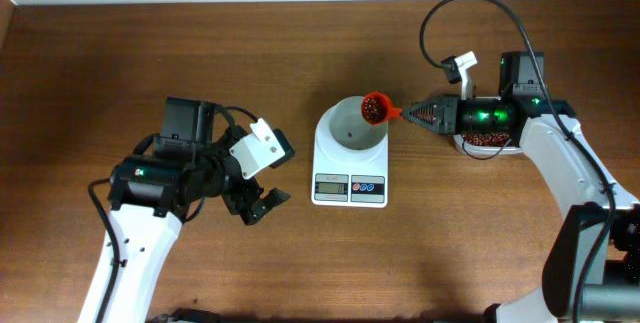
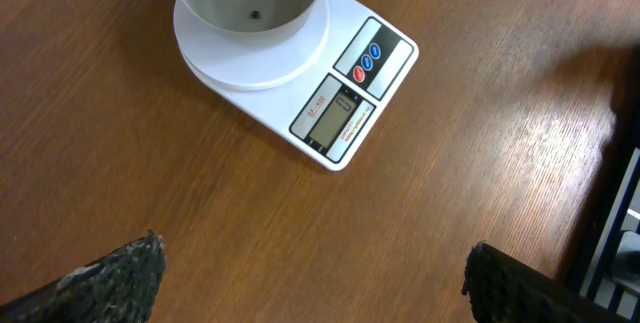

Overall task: Scoop and weigh 50g on scale
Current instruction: 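Carry the filled scoop left over the scale bowl with right gripper, then tilt the scoop to pour beans into the white bowl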

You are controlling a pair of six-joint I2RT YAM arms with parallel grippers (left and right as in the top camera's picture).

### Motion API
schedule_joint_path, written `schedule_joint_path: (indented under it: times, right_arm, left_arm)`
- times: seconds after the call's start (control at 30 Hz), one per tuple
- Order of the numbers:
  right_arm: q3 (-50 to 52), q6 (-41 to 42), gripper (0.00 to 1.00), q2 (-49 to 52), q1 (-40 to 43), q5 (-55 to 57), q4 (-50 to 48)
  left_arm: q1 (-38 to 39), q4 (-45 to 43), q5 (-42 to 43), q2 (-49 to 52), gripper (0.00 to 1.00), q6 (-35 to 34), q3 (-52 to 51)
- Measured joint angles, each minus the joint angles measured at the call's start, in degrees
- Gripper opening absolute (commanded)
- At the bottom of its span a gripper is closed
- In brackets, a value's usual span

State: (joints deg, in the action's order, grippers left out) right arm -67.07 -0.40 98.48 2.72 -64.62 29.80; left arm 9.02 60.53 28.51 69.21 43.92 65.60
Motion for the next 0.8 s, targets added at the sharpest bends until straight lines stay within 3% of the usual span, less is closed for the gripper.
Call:
schedule_joint_path:
  times: [0.8]
  right_arm:
    - [0.0,-19.17,0.04,0.0,0.0,0.13,0.13]
  left_arm:
    - [0.0,0.02,0.0,0.0,0.99,0.02,0.0]
